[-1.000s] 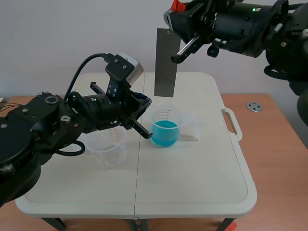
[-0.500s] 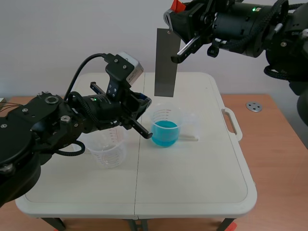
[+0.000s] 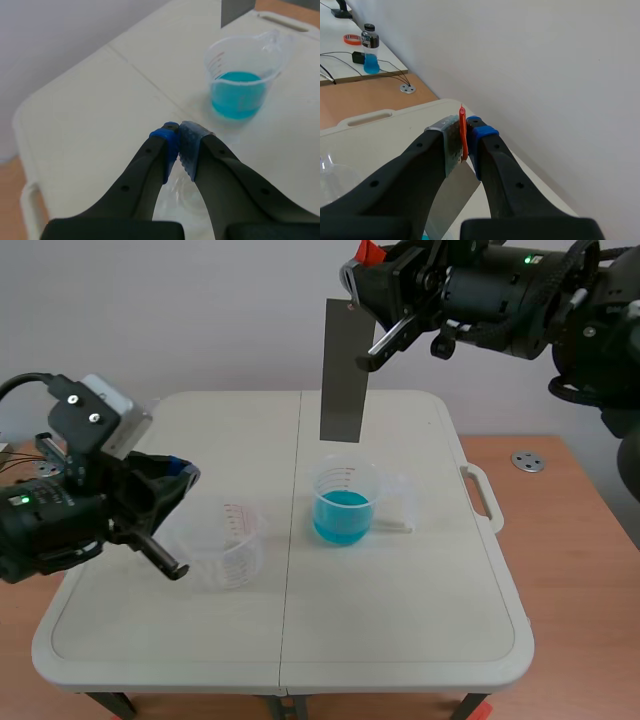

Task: Hold the metal plate by the orange handle, dip it into the blue solution, take it out and point at it, then put the plate back in the beaker on the left.
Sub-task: 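Point at the plate with the left hand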

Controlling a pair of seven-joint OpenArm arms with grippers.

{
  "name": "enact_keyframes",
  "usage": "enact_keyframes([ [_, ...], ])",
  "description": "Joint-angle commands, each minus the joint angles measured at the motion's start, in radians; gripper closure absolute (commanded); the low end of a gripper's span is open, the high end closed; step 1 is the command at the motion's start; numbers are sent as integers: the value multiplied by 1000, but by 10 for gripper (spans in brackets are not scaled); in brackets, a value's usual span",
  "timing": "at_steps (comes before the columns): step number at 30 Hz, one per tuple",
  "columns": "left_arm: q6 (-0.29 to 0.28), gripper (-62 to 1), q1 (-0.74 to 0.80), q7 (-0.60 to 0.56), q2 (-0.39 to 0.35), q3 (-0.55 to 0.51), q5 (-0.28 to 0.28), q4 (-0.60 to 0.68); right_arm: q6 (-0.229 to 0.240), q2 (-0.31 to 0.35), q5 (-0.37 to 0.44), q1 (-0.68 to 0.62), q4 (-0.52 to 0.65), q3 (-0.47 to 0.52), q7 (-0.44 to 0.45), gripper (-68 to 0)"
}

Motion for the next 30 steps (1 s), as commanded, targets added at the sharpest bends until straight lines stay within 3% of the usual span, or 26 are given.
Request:
enact_keyframes([
  [1, 16, -16, 69, -21, -35, -40, -27, 38, -4, 10, 11, 23, 25, 11, 5, -13],
  [6, 21, -16, 319, -31, -127, -193, -83, 106, -4, 10, 11, 19, 20, 11, -16, -13],
  [13, 21, -16, 618, -32, -177, -359, -118, 114, -4, 10, 11, -14, 13, 11, -19, -13],
  [24, 20, -16, 969, -86, -181, -383, -127, 113, -4, 10, 11, -22, -44, 11, -17, -13],
  [30, 16, -16, 1065, -107, -142, -383, -127, 95, -4, 8, 11, -22, -83, 11, 0, -13],
])
